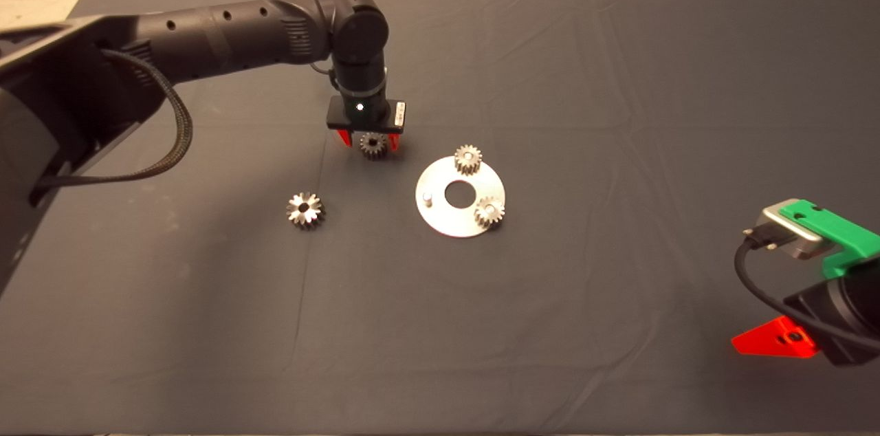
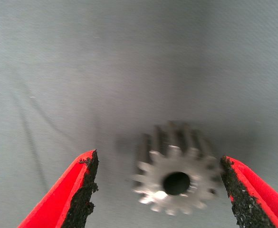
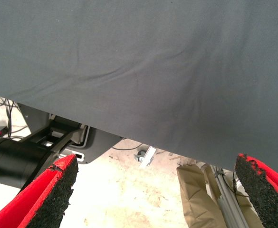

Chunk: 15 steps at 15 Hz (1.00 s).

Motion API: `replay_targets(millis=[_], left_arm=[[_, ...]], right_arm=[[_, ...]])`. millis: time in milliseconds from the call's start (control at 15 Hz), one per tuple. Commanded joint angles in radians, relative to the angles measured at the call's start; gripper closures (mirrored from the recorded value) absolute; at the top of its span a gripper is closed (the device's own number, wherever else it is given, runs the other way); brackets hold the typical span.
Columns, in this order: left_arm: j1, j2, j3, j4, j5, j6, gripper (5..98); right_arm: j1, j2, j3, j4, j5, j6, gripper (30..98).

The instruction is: Remove an incorrectly installed larger gear and replace it with the correct smaller gear

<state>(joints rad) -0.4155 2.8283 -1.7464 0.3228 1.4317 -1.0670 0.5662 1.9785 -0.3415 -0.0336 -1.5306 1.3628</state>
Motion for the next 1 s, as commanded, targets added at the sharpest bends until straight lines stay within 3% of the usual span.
replay_targets(millis=[0,333,933], left_arm=[[-0.013,0.003,-0.005,0.01,0.004,0.006,39.2],[-0.013,0.003,-0.002,0.007,0.003,0.007,42.5],[-0.006,0.003,0.003,0.004,0.007,0.007,57.3]], right_arm=[[0.018,0.004,0.007,0.04,-0.127,0.012,40.8],[0.018,0.006,0.006,0.04,-0.127,0.012,40.8],[0.02,0.006,0.005,0.04,-0.127,0.012,40.8]])
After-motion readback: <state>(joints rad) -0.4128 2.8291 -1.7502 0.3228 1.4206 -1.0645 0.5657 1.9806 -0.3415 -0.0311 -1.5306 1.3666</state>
